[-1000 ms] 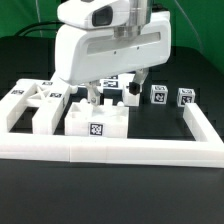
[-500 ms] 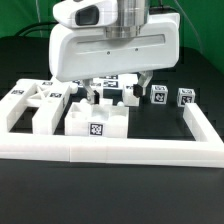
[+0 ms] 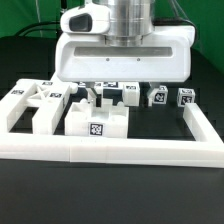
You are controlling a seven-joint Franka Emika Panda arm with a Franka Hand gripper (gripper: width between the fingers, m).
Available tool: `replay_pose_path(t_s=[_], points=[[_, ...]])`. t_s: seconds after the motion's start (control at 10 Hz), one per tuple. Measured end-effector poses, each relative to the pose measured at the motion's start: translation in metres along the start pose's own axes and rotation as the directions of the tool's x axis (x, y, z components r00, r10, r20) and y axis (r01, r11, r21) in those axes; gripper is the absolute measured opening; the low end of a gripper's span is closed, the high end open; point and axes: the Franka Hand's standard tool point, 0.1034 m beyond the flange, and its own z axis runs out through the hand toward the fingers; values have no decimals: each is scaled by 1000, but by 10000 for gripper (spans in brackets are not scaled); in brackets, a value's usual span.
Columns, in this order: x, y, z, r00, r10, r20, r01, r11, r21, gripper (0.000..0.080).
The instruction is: Assemble chair
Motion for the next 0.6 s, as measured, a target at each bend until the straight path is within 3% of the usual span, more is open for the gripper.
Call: replay_pose_path(t_s=[0.3, 0.6], points=[[-7, -11, 20, 991, 129, -33, -128, 992, 15, 649], [-7, -12, 28, 996, 82, -48, -81, 997, 15, 649]])
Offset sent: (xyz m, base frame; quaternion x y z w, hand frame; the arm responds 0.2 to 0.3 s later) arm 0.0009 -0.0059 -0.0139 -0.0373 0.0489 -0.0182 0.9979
